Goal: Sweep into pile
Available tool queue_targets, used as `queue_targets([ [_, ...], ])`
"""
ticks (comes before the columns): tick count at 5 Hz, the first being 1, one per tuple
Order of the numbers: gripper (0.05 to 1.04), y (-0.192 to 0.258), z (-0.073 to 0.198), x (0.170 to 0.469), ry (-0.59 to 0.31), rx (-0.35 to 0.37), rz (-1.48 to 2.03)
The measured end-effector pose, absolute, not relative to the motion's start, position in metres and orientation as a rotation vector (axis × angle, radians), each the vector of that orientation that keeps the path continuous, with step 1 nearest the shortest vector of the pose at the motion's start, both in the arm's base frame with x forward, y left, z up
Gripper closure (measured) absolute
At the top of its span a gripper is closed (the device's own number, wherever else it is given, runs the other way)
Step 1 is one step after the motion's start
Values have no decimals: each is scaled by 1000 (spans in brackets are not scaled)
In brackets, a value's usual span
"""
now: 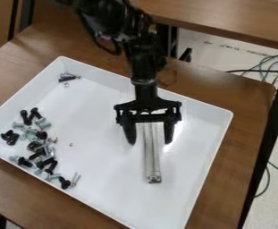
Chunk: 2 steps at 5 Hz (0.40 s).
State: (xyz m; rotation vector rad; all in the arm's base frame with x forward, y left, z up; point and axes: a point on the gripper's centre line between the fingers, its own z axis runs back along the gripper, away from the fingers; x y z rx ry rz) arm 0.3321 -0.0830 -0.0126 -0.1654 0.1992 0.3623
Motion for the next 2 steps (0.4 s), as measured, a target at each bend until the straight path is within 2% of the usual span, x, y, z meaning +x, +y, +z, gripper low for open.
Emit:
queue_targets([
  [1, 81, -72, 9, 340, 153, -200, 396],
  [2, 85, -37, 11, 334, 182, -170, 485],
])
